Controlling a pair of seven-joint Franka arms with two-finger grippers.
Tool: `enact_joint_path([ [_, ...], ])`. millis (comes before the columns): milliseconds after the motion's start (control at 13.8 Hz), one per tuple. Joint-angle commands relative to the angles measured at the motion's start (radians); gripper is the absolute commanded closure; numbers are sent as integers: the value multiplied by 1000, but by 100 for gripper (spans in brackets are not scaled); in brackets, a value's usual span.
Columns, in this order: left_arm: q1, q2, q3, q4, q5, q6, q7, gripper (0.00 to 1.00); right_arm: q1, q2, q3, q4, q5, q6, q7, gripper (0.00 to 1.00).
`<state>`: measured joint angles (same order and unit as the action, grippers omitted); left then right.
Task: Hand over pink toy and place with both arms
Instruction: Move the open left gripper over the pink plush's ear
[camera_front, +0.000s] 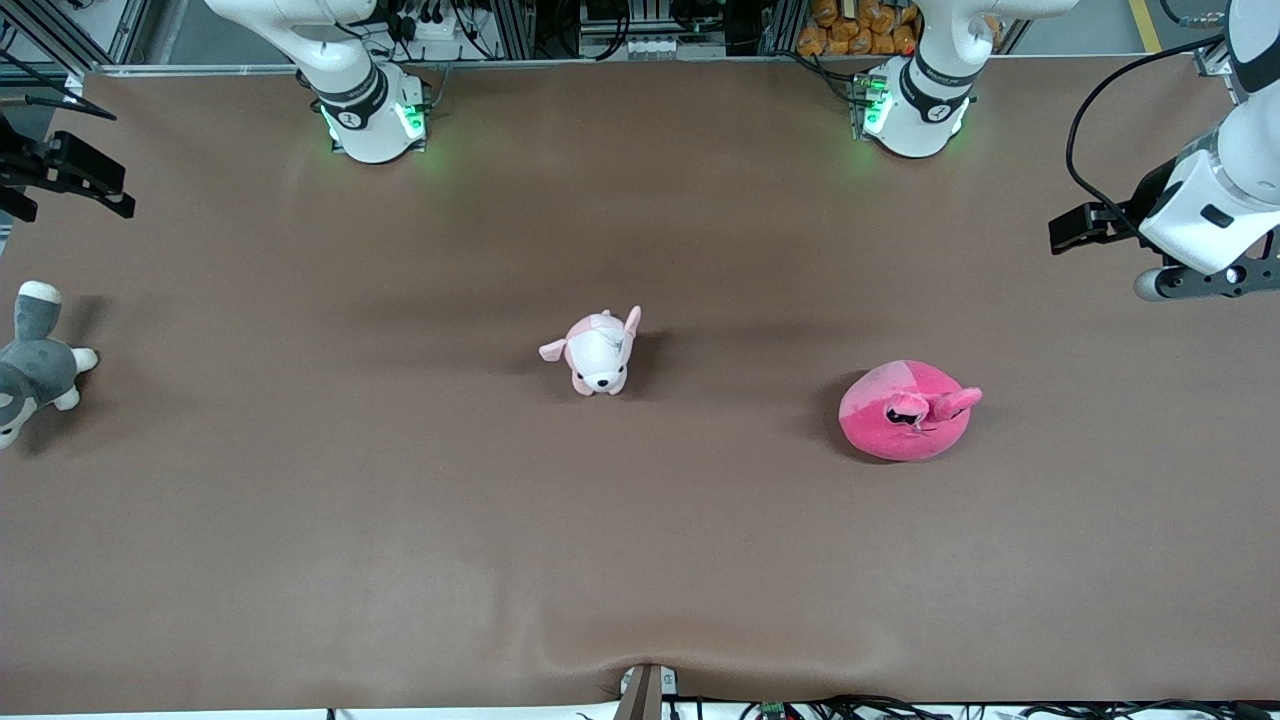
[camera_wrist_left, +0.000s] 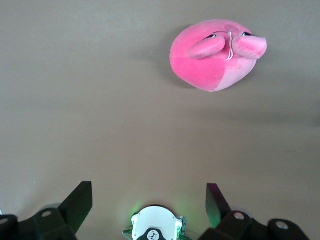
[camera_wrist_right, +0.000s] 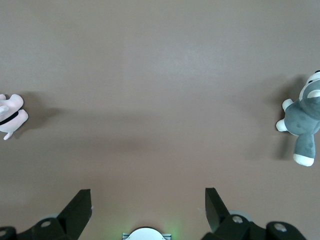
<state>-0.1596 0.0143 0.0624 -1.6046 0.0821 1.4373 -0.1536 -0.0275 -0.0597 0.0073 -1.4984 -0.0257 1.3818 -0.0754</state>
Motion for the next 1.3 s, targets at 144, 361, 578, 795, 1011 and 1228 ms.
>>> enact_joint_path([
  [144,11,84,7,80,-7,-6,23,0,3,-12,-3,0,10,-9,-1,0],
  [361,9,98,7,71,-8,73,-4,0,3,-12,-3,0,12,-10,-1,0],
  [578,14,98,10,71,-5,81,-102,0,3,-12,-3,0,12,-10,-1,0],
  [795,46,101,8,69,-11,81,-254,0,3,-12,-3,0,12,-10,-1,0],
  [1011,54,119,8,69,-39,80,-366,0,3,-12,-3,0,12,-12,-1,0],
  [1228,92,144,7,69,-106,100,-557,0,3,-12,-3,0,12,-12,-1,0],
])
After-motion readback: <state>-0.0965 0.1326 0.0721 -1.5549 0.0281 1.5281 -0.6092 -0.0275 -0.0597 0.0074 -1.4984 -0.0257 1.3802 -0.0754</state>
